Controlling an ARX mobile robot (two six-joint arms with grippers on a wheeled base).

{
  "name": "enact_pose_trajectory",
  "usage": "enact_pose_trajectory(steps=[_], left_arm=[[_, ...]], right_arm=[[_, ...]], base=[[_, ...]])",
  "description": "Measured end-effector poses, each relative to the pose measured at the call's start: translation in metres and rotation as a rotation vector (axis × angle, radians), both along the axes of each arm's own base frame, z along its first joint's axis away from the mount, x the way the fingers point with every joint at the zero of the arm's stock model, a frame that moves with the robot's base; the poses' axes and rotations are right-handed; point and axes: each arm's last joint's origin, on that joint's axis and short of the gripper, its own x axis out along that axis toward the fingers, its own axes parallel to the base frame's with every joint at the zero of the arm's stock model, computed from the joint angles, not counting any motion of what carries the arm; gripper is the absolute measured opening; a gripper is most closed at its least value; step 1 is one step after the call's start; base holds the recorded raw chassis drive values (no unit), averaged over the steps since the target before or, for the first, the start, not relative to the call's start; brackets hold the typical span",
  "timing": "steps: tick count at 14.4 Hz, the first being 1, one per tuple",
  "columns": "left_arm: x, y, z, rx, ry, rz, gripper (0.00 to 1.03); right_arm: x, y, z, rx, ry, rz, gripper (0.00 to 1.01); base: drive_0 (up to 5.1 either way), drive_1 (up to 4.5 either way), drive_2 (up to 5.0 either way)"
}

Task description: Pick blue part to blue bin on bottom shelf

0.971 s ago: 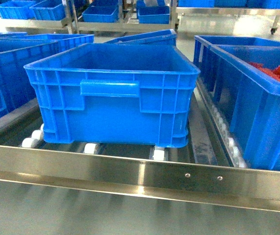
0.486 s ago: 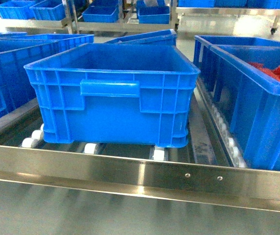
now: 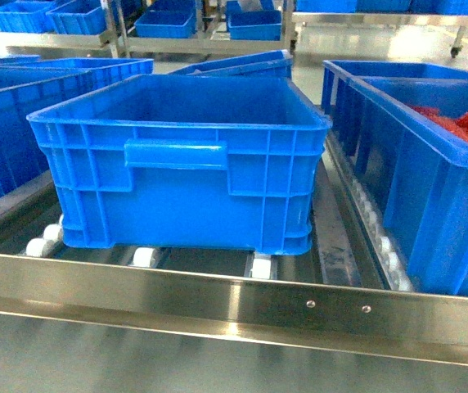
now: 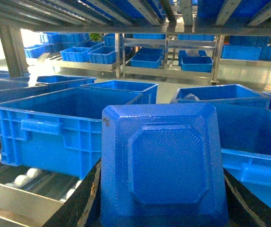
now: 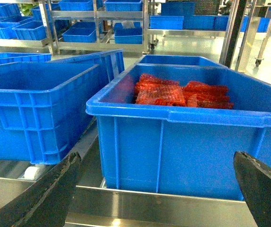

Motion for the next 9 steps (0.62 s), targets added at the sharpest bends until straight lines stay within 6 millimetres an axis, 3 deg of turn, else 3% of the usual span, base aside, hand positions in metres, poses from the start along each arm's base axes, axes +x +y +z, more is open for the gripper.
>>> enact_pose_trajectory(steps=[9], left_arm=[[0.0,0.0,0.0,0.0,0.0,0.0,0.44]], right_arm=[[0.0,0.0,0.0,0.0,0.0,0.0,0.98]], base=[[0.2,1.88,-1.5]])
